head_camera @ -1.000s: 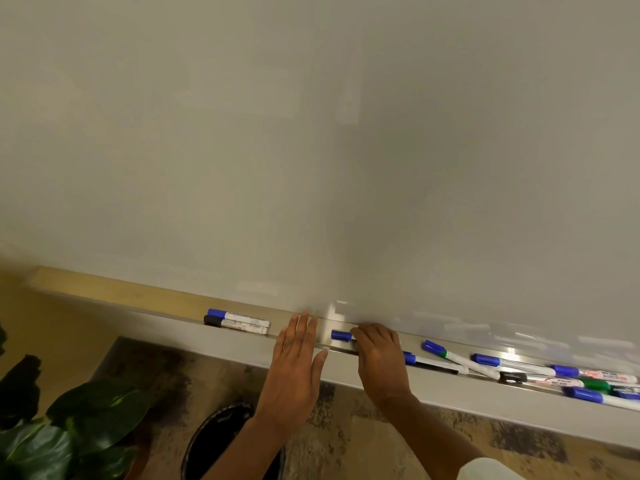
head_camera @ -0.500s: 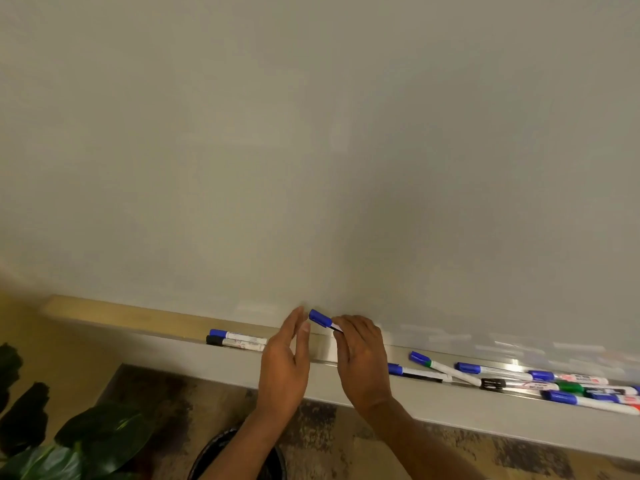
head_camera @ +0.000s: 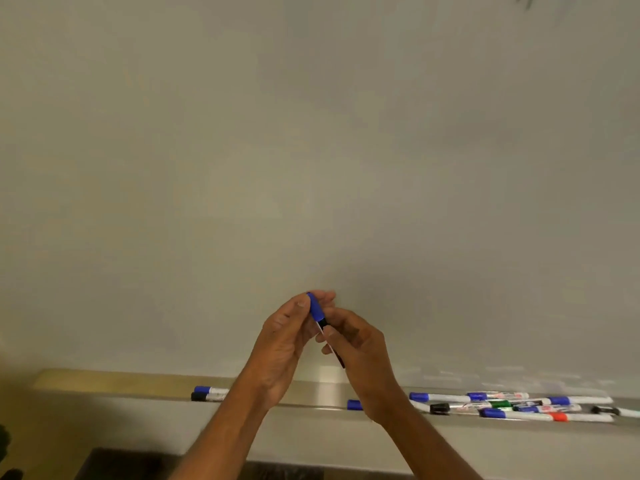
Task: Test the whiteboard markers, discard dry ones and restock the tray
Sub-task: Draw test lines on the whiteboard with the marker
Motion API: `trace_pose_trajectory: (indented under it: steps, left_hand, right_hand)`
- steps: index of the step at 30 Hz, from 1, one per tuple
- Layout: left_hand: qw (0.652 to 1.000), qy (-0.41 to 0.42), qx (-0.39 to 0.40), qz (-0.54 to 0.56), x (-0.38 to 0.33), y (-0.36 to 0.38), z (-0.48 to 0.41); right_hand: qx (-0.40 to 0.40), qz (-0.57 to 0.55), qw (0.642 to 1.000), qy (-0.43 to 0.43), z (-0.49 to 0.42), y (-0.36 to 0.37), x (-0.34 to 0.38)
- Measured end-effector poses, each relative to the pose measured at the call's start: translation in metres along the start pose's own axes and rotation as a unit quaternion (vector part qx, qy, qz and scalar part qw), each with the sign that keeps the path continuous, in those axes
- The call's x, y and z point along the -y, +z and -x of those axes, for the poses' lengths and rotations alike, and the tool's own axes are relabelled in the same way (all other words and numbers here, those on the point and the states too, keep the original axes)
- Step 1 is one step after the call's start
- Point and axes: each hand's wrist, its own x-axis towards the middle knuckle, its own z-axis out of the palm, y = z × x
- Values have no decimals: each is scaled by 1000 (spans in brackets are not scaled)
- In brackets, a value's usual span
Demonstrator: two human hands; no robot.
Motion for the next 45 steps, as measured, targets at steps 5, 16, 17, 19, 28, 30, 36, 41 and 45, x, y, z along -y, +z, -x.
trace_pose_trajectory:
  steps: [5, 16, 17, 19, 28, 30, 36, 41, 45]
  left_hand:
    - [998, 18, 55, -1, -38, 38, 4]
    - [989, 47, 142, 22, -85, 106, 6]
    - [988, 47, 146, 26, -88, 111, 7]
    - [987, 53, 147, 31, -95, 120, 7]
    - [986, 101, 129, 28, -122, 156, 5]
    - [985, 107, 129, 30, -127, 163, 4]
    - [985, 122, 117, 35, -133, 176, -3]
    - [981, 139, 87, 99, -150, 177, -14]
    - [971, 203, -2, 123, -186, 158, -32]
  right_hand:
    - [20, -39, 999, 26, 8, -23, 52]
    - [36, -109, 991, 65, 12, -61, 118]
    - [31, -116, 991, 63, 12, -64, 122]
    - [14, -126, 990, 60, 13, -68, 130]
    - [-42, -112, 992, 28, 12, -84, 169]
    - [-56, -111, 992, 21, 11, -85, 176]
    - [-78, -105, 991, 11, 7, -90, 192]
    - [-98, -73, 992, 19, 10, -88, 192]
    - [-120, -60, 990, 32, 14, -90, 183]
